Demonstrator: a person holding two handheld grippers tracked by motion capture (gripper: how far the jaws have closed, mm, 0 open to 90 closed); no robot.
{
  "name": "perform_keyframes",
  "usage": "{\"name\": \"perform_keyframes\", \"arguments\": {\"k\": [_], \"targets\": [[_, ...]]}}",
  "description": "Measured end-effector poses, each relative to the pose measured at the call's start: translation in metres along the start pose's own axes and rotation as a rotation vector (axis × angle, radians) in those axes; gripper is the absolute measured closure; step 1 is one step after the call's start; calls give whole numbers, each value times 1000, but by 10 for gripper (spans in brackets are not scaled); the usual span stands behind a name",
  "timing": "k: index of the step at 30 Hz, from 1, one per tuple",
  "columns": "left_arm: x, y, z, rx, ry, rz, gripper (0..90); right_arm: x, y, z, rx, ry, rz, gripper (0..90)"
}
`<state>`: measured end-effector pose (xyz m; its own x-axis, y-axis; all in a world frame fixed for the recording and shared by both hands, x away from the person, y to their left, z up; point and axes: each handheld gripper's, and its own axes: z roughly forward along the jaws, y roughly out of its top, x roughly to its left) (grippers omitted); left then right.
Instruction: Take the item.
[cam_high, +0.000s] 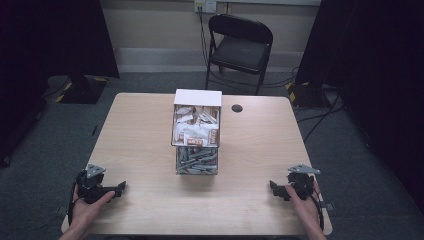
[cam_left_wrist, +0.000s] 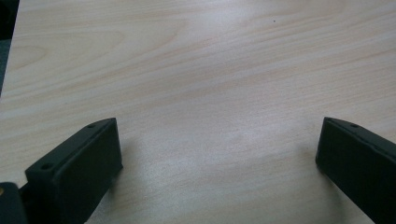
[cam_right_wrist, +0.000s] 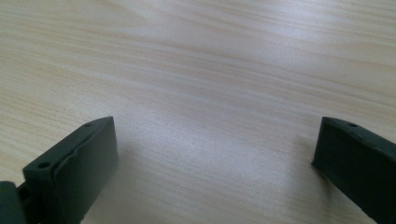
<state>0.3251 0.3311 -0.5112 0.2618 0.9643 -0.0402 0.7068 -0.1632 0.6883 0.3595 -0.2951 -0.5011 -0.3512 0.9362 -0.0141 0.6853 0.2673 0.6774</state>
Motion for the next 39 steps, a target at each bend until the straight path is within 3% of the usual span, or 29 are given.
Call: {"name": "perform_keyframes", "arguments": {"k": [10,14,16,17,20,23,29,34,35,39], "targets": [[1,0,-1,7,-7,7,4,1,0,0,-1,-4,5,0],[1,1,-5,10,-1,-6,87,1,0,0,-1,-4,5,0],[2,2,-7,6,-2,-37,141,0,0,0,-1,-4,4,0],[3,2,-7,-1,-21,-44,153,1,0,0,-1,-5,4,0],[5,2,-9,2,-25,-47,158,1,0,0,-1,-4,5,0],[4,3,-10,4,-66,-47,169,0,0,0,-1,-4,5,0],[3,6,-15,-31,-90,-57,224,0,0,0,-1,-4,5,0],[0,7,-17,-47,-97,-37,238,0,0,0,-1,-4,5,0],[-1,8,-18,-53,-119,-35,238,0,0,0,-1,-4,4,0],[-8,11,-21,-59,-141,10,253,0,0,0,-1,-3,3,0]]}}
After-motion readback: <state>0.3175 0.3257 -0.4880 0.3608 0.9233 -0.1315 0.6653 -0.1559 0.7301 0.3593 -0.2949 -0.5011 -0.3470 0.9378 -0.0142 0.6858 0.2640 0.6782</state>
